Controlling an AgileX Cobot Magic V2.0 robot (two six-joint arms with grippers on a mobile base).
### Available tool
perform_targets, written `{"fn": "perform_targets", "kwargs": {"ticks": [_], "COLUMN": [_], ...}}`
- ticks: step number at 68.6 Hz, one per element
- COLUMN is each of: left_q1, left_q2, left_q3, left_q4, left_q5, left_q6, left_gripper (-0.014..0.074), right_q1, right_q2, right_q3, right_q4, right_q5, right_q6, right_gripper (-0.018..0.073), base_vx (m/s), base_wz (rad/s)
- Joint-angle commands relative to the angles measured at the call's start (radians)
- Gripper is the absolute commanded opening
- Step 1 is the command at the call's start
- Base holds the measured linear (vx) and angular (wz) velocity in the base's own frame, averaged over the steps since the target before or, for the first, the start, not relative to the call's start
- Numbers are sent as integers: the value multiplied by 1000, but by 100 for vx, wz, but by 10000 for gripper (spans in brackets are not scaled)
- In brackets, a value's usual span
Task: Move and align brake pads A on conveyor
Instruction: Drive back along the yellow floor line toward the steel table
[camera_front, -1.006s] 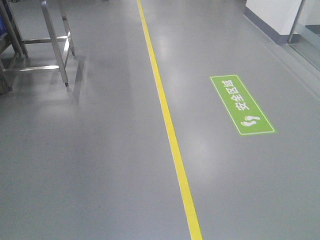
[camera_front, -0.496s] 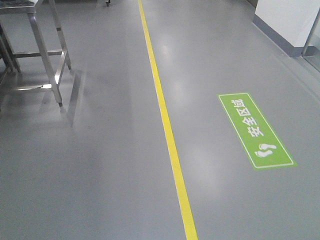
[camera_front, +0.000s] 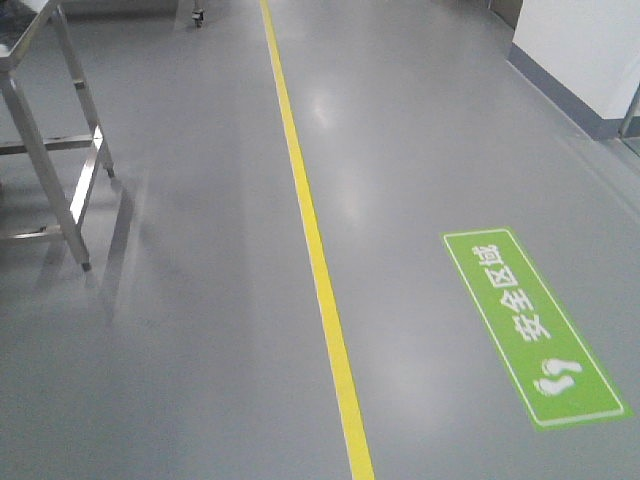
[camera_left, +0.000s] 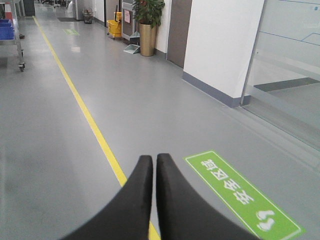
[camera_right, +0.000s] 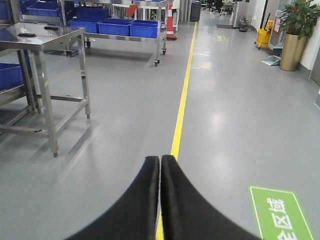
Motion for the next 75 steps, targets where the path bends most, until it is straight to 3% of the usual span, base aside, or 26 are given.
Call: {"fn": "perform_targets", "kwargs": {"ticks": [1, 75], "left_q1": [-4, -4], "left_q2": [9, 9], "left_q3": [-25, -25], "left_q4": [-6, -6], "left_q5": [-75, -75], "left_q6": [-2, -2], "left_gripper": [-6, -6], "right_q1": [-3, -3], "right_q2": [10, 10], "right_q3": [-26, -26], "right_q4": [2, 2], "right_q5": [-69, -69], "right_q6": [-7, -7], "right_gripper": [-6, -6], "base_vx": [62, 66], "base_wz": [-3, 6]}}
